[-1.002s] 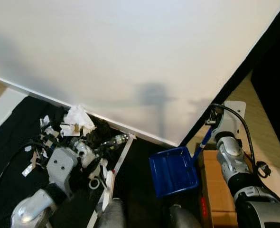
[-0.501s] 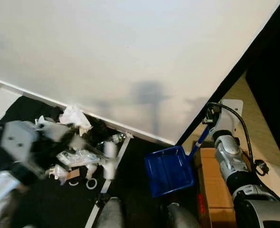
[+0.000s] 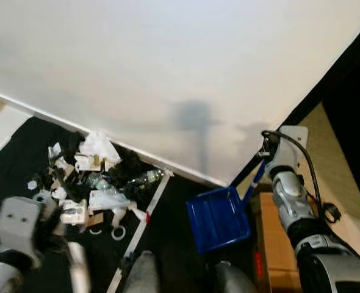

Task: Sweep floor

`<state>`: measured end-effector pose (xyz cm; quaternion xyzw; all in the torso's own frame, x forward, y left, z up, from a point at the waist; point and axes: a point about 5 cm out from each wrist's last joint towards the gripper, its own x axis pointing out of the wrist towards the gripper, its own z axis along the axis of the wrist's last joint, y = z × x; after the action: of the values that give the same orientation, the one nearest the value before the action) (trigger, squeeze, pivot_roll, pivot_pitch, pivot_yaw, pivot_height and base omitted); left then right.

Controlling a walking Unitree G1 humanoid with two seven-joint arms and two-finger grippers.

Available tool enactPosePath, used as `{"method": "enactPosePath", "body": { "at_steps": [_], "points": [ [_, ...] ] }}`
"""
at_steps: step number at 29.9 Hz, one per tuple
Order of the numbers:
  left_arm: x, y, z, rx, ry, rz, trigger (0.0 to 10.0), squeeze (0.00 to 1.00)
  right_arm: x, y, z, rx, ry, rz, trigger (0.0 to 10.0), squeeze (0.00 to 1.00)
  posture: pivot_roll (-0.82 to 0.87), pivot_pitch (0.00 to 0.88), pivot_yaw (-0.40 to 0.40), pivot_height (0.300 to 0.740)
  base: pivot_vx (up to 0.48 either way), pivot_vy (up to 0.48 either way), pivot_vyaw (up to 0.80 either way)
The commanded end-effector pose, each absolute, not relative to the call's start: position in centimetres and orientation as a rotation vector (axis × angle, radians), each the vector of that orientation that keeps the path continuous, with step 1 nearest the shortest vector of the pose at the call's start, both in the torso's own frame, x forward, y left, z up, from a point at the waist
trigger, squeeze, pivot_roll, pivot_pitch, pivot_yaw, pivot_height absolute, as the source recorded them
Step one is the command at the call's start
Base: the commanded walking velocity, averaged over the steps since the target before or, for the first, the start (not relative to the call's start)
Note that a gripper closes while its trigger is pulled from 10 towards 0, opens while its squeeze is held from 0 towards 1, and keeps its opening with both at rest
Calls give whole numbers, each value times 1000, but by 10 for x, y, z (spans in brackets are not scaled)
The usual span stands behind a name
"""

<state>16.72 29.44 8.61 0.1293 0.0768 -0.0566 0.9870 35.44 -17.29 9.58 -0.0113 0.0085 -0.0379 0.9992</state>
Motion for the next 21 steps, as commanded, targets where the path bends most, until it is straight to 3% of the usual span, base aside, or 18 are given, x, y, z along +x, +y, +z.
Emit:
{"method": "enactPosePath", "body": {
  "at_steps": [1, 7, 12, 21],
  "points": [
    [166, 291, 77, 311, 139, -130, 10000, 0, 349, -173, 86, -15, 46, -74, 10000, 0, 268, 267, -116, 740, 0, 0, 0],
    [172, 281, 73, 275, 119, -154, 10000, 0, 346, -178, 85, -17, 41, -79, 10000, 0, 245, 273, -113, 740, 0, 0, 0],
    [178, 247, 72, 222, 59, -273, 10000, 0, 344, -185, 83, -18, 47, -90, 10000, 0, 232, 290, -112, 740, 0, 0, 0],
    [218, 205, 96, 45, -157, -302, 10000, 0, 335, -164, 58, 36, 164, -17, 10000, 0, 235, 292, -113, 740, 0, 0, 0]
  ]
}}
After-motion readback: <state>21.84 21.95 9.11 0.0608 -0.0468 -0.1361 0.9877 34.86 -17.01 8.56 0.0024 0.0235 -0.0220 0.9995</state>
